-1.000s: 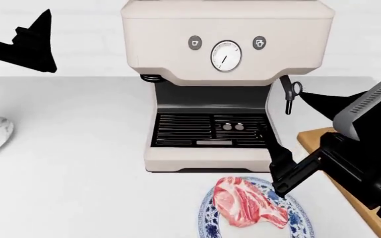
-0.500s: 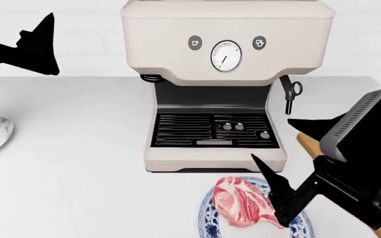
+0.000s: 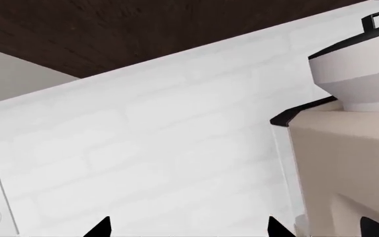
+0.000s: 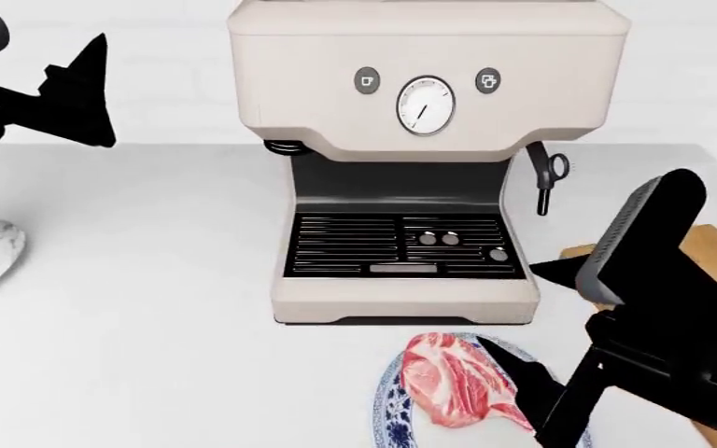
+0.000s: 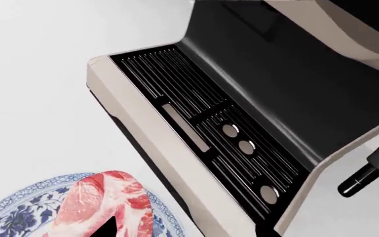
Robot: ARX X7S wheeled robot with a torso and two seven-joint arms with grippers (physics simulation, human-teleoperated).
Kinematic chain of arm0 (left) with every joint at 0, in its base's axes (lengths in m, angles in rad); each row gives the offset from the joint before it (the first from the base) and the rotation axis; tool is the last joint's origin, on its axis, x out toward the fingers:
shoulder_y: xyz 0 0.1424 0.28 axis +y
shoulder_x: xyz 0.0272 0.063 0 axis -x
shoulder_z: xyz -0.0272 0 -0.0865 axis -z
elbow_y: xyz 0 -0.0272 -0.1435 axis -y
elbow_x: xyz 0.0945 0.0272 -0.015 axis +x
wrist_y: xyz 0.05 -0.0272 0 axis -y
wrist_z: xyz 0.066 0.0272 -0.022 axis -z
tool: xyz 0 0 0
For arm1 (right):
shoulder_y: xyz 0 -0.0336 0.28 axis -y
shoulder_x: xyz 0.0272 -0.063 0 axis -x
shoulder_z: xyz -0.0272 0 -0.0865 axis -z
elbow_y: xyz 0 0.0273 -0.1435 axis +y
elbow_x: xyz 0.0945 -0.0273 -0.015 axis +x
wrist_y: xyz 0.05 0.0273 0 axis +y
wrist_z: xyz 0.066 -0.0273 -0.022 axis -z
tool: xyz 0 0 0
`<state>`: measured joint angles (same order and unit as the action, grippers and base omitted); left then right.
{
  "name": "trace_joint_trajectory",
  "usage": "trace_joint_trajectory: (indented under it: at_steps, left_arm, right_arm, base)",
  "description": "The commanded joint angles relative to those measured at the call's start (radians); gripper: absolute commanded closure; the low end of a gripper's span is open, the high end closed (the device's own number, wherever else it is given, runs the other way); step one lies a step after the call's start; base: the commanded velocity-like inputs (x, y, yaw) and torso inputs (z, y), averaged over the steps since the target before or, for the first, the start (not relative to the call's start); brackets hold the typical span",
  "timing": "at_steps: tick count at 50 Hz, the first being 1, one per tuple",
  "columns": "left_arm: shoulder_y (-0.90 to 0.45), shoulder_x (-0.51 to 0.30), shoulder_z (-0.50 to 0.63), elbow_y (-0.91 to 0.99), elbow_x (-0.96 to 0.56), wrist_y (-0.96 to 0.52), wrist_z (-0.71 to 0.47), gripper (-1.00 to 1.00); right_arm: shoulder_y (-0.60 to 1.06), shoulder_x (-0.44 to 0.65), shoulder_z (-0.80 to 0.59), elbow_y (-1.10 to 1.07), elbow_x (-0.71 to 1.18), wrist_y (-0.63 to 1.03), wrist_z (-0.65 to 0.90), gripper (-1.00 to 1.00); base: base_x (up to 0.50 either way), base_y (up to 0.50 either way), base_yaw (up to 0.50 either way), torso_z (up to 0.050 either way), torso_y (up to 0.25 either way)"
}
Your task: Pick the pork chop from the plate and place it on the cutting board. Then pick the condiment bottle from the cabinet and place it next to the cutting board.
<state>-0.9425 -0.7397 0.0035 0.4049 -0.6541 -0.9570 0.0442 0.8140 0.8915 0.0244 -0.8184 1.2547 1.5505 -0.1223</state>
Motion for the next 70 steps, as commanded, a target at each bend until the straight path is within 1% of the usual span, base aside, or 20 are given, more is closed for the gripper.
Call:
trace_joint_trajectory:
  at_steps: [1, 8, 14, 18, 26, 37, 42, 52, 70]
  left_arm:
    - [0.003, 0.002, 0.011, -0.014, 0.007, 0.008, 0.003, -1.00]
    - [0.005, 0.003, 0.020, -0.015, 0.009, 0.009, 0.002, -1.00]
    - [0.008, 0.003, 0.023, -0.011, 0.007, 0.009, 0.002, -1.00]
    - [0.010, 0.003, 0.023, -0.011, 0.007, 0.011, 0.002, -1.00]
    - [0.013, 0.003, 0.025, -0.013, 0.007, 0.014, 0.002, -1.00]
    - [0.014, 0.001, 0.026, -0.013, 0.006, 0.017, 0.002, -1.00]
    - [0.019, 0.001, 0.026, -0.015, 0.007, 0.023, 0.004, -1.00]
    - [0.025, 0.004, 0.037, -0.023, 0.017, 0.037, 0.005, -1.00]
    - [0.036, 0.004, 0.039, -0.028, 0.018, 0.046, 0.004, -1.00]
  right_arm:
    - [0.088, 0.105, -0.074, 0.078, 0.289, -0.022, 0.143, -1.00]
    - [0.048, 0.163, -0.036, 0.044, 0.348, -0.066, 0.092, -1.00]
    - [-0.002, 0.189, -0.003, 0.013, 0.337, -0.094, 0.032, -1.00]
    - [-0.031, 0.190, -0.002, 0.001, 0.292, -0.102, -0.007, -1.00]
    - [-0.046, 0.182, -0.049, -0.007, 0.213, -0.105, -0.052, -1.00]
    - [-0.073, 0.179, -0.102, -0.018, 0.151, -0.115, -0.064, -1.00]
    - [-0.058, 0.172, -0.134, -0.019, 0.135, -0.107, -0.062, -1.00]
    - [-0.065, 0.178, -0.208, -0.031, 0.030, -0.127, -0.113, -1.00]
    - [0.015, 0.165, -0.290, -0.013, 0.020, -0.105, -0.069, -1.00]
  base:
    - [0.00, 0.00, 0.00, 0.000, 0.000]
    - [0.00, 0.00, 0.00, 0.000, 0.000]
    - [0.00, 0.00, 0.00, 0.000, 0.000]
    - [0.00, 0.00, 0.00, 0.000, 0.000]
    - [0.00, 0.00, 0.00, 0.000, 0.000]
    - [0.00, 0.00, 0.00, 0.000, 0.000]
    - [0.00, 0.00, 0.00, 0.000, 0.000]
    - [0.00, 0.00, 0.00, 0.000, 0.000]
    - [0.00, 0.00, 0.00, 0.000, 0.000]
